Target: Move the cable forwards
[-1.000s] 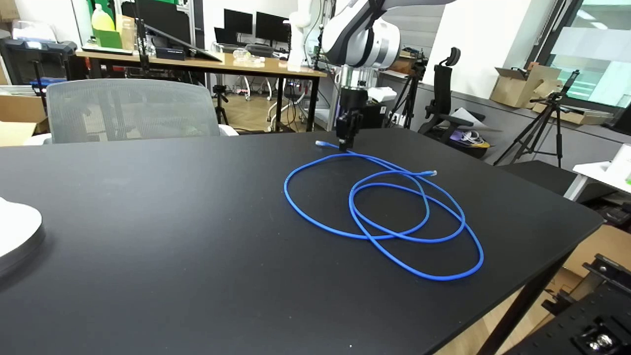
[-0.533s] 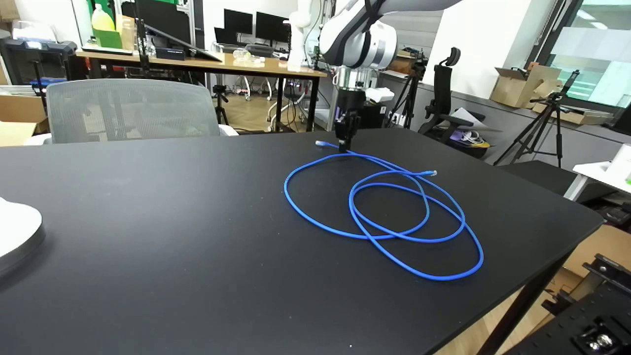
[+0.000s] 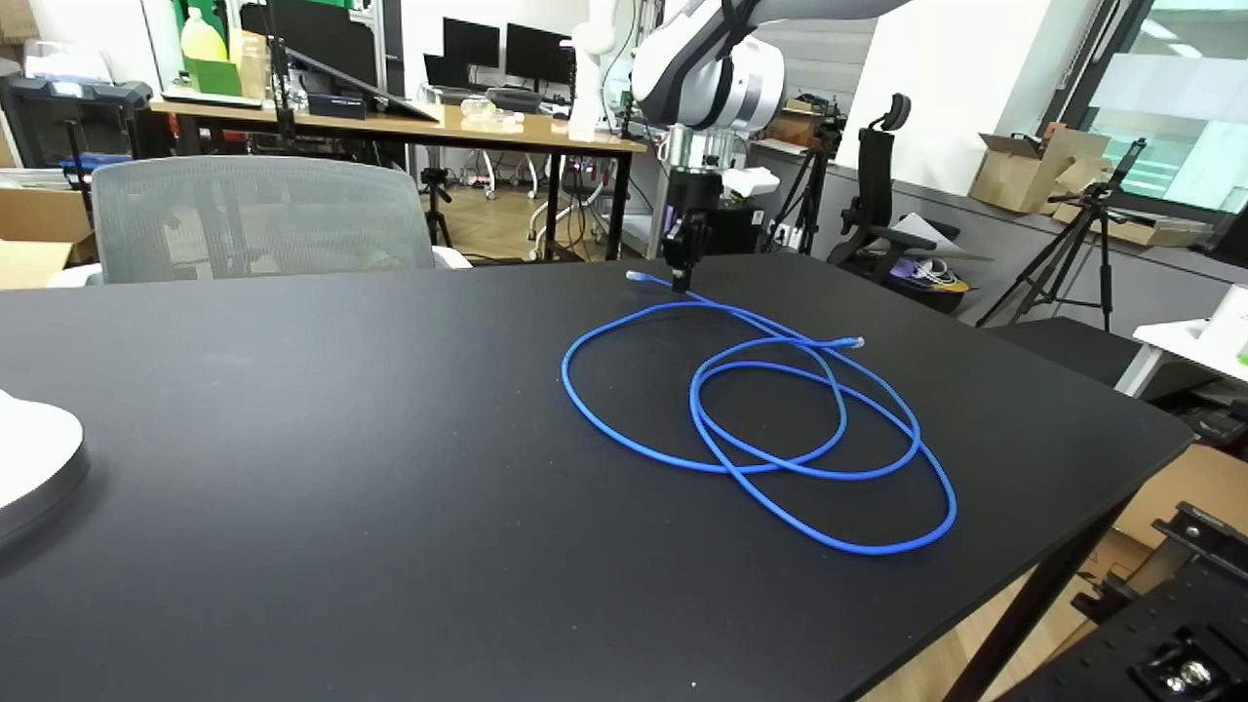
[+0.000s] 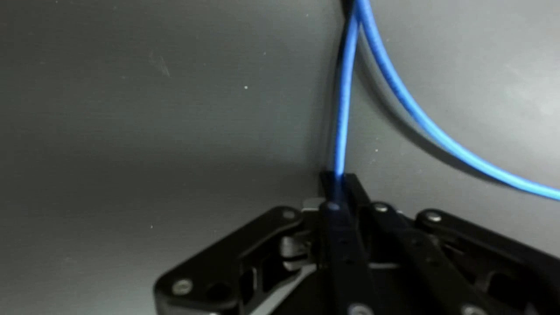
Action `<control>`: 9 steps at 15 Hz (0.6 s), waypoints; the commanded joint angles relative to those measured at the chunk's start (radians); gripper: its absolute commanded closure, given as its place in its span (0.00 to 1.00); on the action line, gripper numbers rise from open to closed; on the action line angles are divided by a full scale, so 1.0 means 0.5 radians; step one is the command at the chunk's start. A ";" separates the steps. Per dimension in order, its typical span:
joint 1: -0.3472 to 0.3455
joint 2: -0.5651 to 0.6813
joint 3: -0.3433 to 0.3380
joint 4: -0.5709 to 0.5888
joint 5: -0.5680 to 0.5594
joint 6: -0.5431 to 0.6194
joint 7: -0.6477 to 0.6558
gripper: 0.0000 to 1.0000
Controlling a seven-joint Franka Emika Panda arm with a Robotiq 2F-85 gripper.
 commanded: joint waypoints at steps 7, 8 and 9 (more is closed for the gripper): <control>0.087 -0.456 -0.059 -0.352 -0.187 -0.406 -0.092 0.98; 0.100 -0.520 -0.064 -0.410 -0.217 -0.456 -0.123 0.98; 0.096 -0.585 -0.042 -0.464 -0.267 -0.541 -0.172 0.98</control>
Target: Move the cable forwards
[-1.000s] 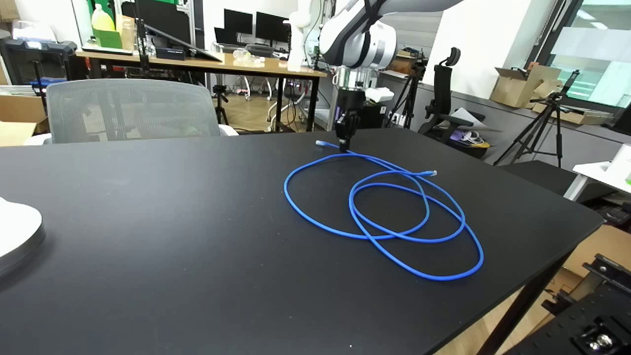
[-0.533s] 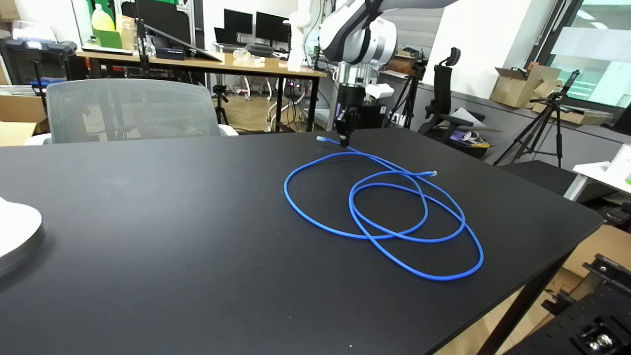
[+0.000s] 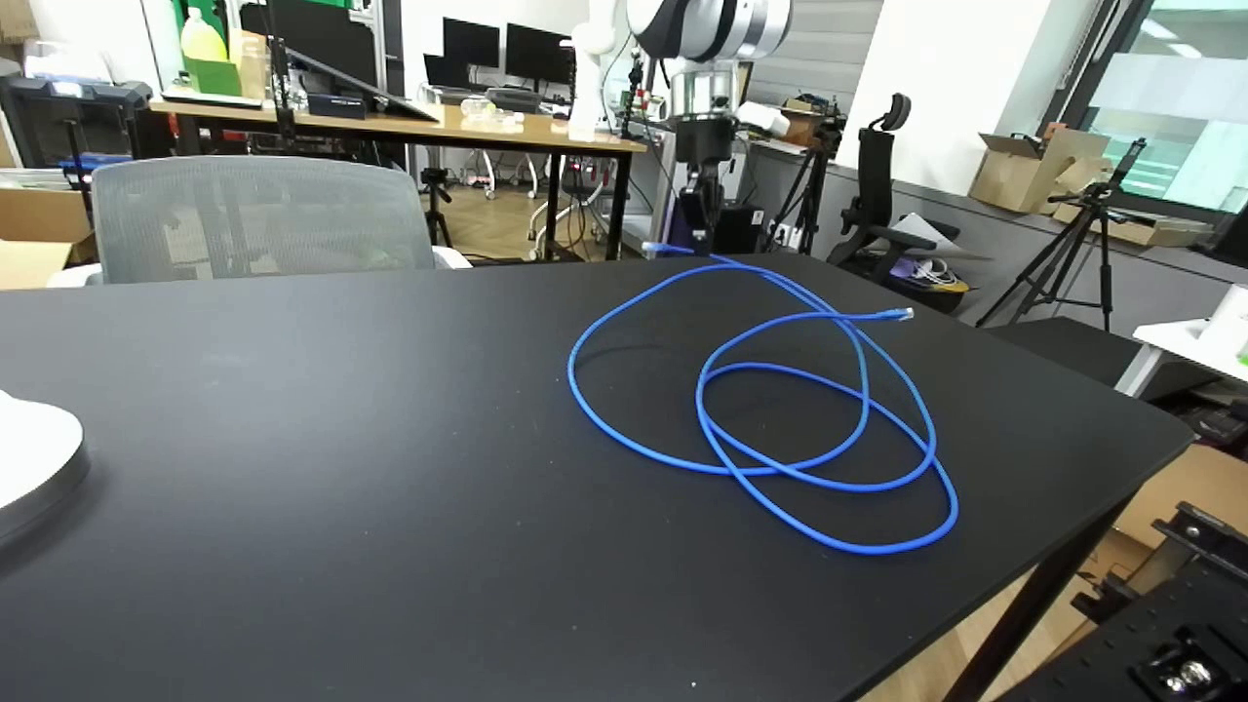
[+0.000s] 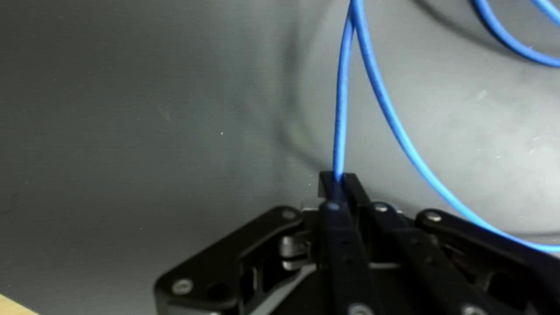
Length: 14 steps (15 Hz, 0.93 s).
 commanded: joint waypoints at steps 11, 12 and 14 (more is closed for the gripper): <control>0.162 -0.573 0.027 -0.920 -0.608 -0.439 -0.809 0.98; 0.184 -0.548 0.029 -0.929 -0.663 -0.449 -0.862 0.98; 0.228 -0.514 0.035 -0.962 -0.769 -0.448 -0.960 0.98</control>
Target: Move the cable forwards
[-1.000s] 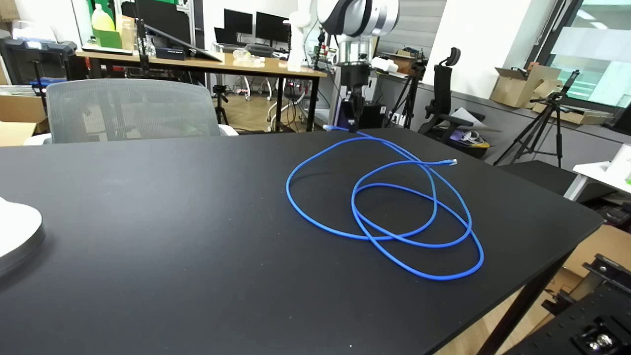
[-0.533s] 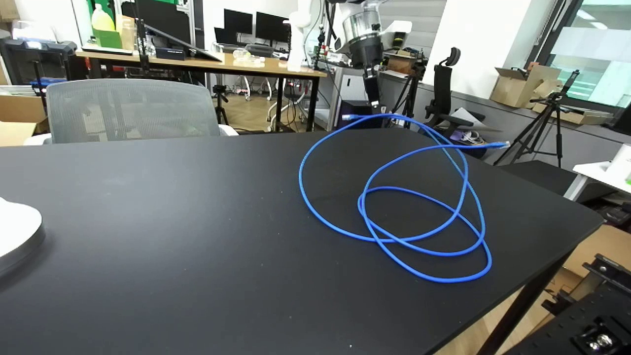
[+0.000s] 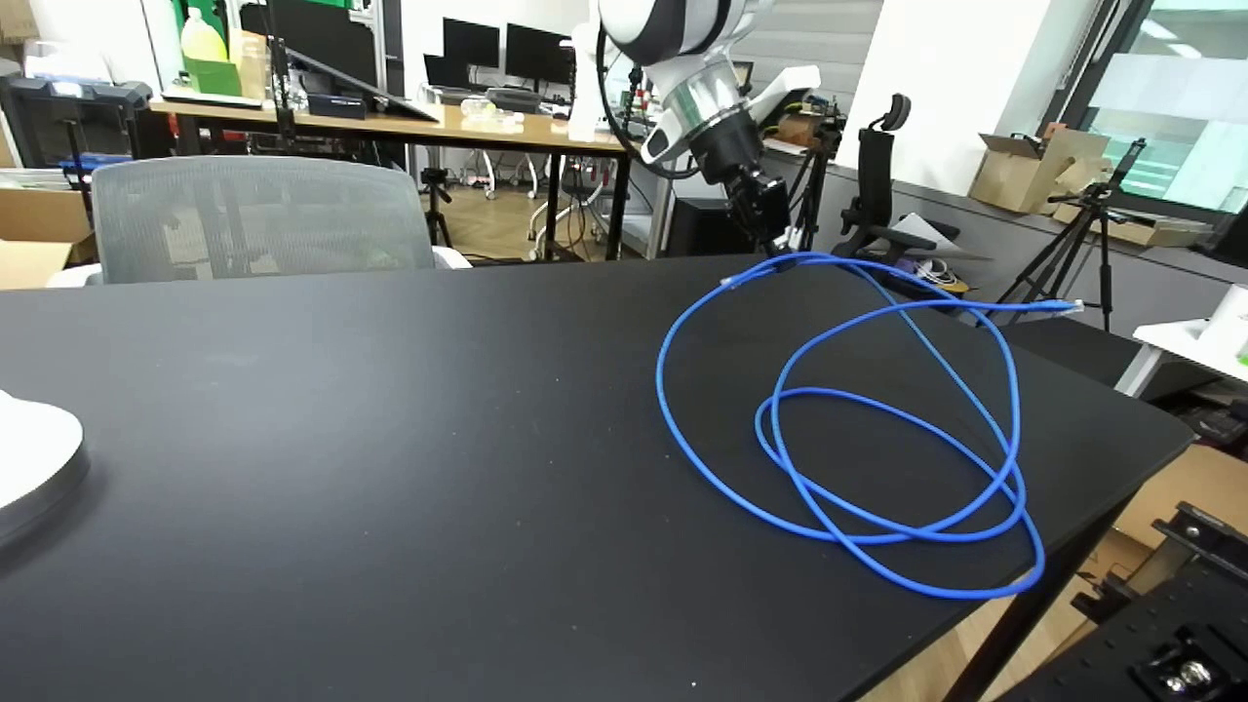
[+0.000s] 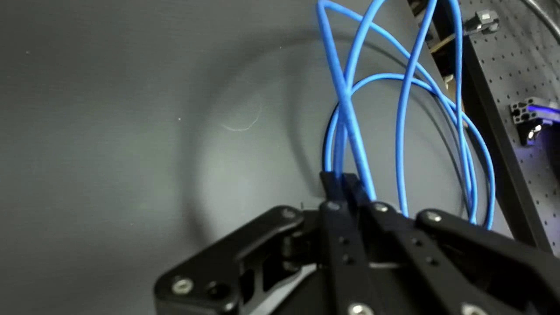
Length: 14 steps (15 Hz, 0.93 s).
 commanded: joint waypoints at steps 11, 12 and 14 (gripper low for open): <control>0.150 0.118 0.034 -0.055 -0.097 -0.159 -0.127 0.42; 0.137 0.108 0.038 -0.051 -0.034 -0.189 -0.093 0.35; 0.108 0.081 0.048 -0.057 0.078 -0.233 -0.048 0.22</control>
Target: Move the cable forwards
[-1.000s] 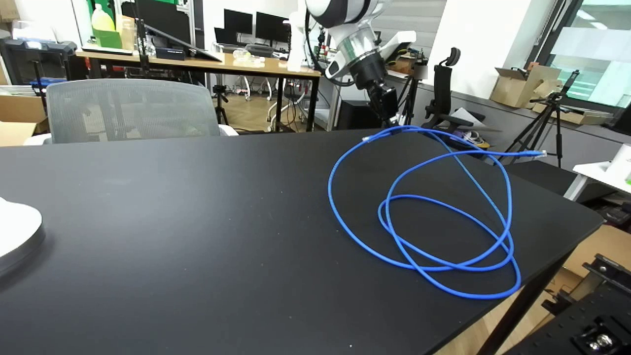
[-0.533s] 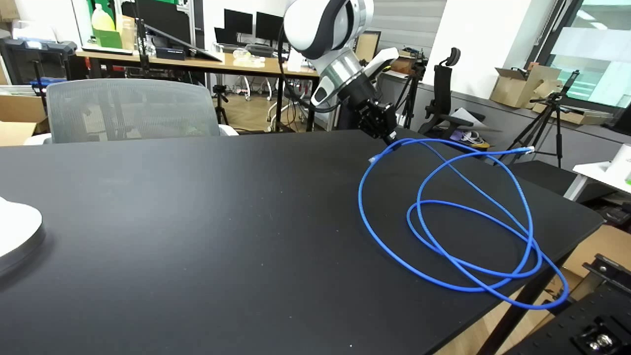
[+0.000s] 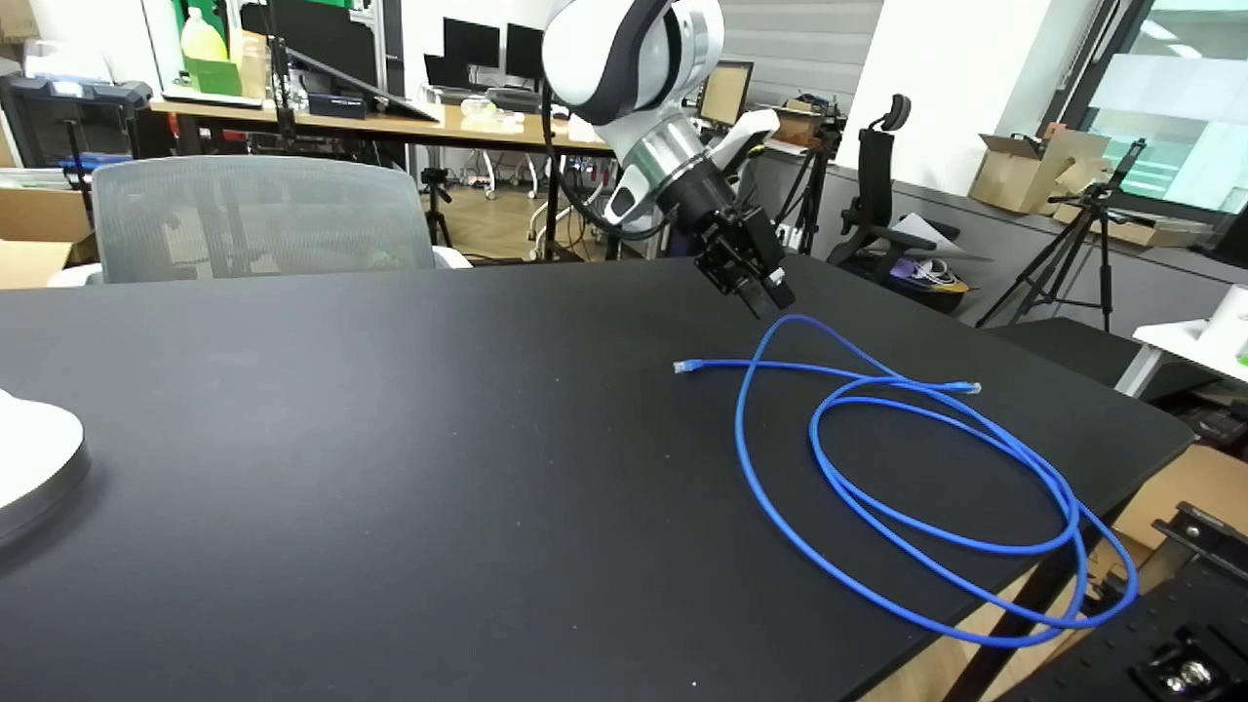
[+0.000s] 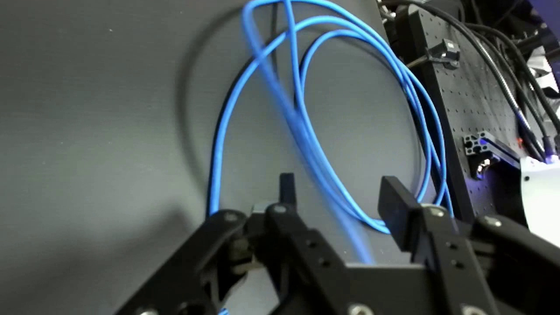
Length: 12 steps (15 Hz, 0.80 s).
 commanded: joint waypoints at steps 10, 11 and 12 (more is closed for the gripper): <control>-0.239 -0.479 0.022 -0.401 0.674 0.328 0.525 0.00; -0.251 -0.518 0.013 -0.432 0.697 0.277 0.551 0.00; -0.268 -0.546 0.004 -0.444 0.731 0.187 0.581 0.00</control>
